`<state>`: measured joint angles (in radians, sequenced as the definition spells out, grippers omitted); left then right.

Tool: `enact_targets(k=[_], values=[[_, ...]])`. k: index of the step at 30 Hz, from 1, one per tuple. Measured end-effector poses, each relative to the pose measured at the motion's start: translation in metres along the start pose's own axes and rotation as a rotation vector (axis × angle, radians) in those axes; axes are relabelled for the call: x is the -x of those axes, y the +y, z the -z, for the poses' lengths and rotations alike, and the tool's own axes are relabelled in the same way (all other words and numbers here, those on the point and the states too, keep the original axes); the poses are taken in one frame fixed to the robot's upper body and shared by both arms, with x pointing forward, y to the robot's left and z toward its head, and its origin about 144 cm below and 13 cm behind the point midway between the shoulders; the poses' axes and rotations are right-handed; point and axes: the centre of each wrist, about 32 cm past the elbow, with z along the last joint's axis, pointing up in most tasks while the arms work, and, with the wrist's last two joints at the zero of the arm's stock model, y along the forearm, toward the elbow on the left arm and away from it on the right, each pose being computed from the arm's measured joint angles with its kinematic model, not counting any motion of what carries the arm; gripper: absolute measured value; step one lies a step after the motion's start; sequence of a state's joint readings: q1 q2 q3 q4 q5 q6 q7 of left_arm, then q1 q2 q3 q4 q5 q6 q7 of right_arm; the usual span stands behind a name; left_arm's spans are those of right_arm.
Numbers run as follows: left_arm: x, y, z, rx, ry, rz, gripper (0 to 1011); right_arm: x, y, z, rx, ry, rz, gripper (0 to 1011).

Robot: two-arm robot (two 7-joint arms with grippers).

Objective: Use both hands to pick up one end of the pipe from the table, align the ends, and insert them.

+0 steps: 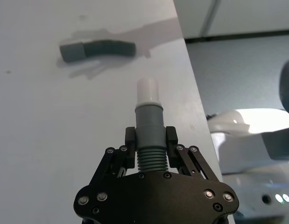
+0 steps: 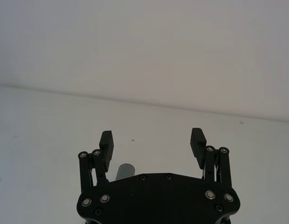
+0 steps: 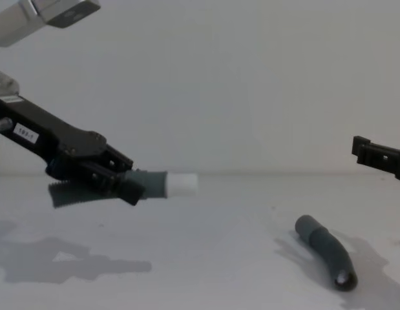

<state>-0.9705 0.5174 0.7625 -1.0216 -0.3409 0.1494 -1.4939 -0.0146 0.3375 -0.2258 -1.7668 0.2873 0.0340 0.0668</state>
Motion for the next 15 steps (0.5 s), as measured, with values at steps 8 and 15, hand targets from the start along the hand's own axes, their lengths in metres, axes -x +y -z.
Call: enact_targets(k=[8,15], values=[[-0.009,0.005,0.002,-0.050,0.017,0.052,351,0.000,0.000,0.000,0.000,0.000,0.000,1004],[-0.011,0.006,0.005,-0.068,0.025,0.053,351,0.000,0.000,0.000,0.000,0.000,0.000,1004]])
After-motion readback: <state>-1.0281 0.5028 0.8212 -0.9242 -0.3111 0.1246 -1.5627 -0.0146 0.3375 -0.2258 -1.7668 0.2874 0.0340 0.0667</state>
